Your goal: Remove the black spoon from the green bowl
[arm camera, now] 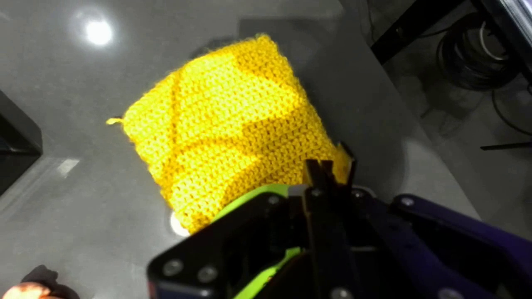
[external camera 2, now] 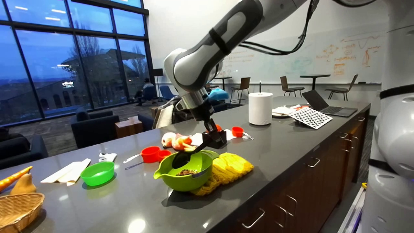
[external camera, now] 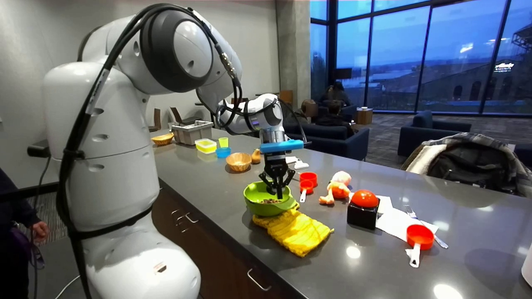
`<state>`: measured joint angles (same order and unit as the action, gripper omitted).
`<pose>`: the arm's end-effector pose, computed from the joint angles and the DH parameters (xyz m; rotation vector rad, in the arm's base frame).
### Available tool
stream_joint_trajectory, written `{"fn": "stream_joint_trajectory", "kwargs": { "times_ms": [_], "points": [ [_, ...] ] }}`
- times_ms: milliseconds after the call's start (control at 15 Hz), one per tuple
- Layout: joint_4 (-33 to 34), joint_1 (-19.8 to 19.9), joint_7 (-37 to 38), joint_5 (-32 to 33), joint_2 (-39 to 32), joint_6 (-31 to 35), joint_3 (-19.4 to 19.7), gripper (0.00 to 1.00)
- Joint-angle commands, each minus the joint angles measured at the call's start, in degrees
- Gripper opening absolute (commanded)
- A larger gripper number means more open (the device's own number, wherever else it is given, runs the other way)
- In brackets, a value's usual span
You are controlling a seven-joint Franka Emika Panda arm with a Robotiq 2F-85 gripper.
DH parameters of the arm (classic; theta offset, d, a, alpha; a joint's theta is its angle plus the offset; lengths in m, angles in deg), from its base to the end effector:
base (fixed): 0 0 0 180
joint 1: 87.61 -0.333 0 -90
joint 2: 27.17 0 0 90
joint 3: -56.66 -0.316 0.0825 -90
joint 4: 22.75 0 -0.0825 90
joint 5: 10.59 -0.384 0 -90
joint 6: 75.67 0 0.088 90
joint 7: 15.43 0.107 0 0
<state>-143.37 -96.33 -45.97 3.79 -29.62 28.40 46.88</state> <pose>0.4926 0.1428 0.3773 2.5809 1.3421 -0.5164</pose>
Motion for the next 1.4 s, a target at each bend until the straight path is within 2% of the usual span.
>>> {"fn": "stream_joint_trajectory", "kwargs": {
  "times_ms": [0, 333, 600, 1000, 1133, 1333],
  "points": [
    [-0.9, -0.5, 3.9, -2.6, 4.4, -2.8, -0.2, 0.01],
    [-2.0, 0.2, 10.4, -11.6, 7.6, 2.1, 1.1, 0.01],
    [-6.2, 1.4, 14.4, -17.1, 10.0, 10.6, 3.0, 0.01],
    [-20.7, 3.0, 15.4, -26.7, 15.1, 31.2, 6.4, 0.01],
    [-24.8, 2.6, 15.3, -30.8, 15.0, 38.6, 7.1, 0.01],
    [-32.2, 2.1, 13.4, -36.0, 18.1, 46.2, 8.8, 0.01]
  ]
}}
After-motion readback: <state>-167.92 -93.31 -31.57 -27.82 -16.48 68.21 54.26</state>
